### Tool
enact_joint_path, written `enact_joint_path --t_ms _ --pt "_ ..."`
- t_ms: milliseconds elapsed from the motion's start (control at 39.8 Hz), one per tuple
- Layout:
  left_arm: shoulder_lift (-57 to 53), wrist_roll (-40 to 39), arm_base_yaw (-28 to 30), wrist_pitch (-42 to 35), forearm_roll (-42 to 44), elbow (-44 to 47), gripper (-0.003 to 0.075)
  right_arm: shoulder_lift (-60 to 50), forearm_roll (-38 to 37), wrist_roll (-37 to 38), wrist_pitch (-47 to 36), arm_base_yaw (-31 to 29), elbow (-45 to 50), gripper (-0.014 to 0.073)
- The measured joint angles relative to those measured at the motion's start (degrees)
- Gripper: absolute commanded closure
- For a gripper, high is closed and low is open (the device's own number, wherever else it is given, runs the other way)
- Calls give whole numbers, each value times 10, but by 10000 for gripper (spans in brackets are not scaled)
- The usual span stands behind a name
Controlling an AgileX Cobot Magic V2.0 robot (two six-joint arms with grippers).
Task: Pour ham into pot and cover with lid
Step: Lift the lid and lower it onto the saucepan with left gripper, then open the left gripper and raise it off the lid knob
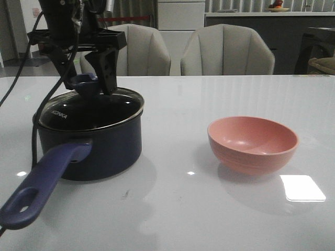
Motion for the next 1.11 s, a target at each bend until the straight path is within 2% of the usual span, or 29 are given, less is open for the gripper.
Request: enact_joint_path --t_ms 101,201,729,905,1106 --pt "0 0 0 0 0 1 153 0 0 0 0 0 0 434" --pt "0 0 0 15 1 5 104 0 0 0 0 0 0 434" --pt "-21 0 0 24 2 5 104 0 0 0 0 0 0 434" --pt "-82 0 0 25 2 14 104 0 0 0 0 0 0 434" --pt "-193 0 0 24 1 74 104 0 0 0 0 0 0 434"
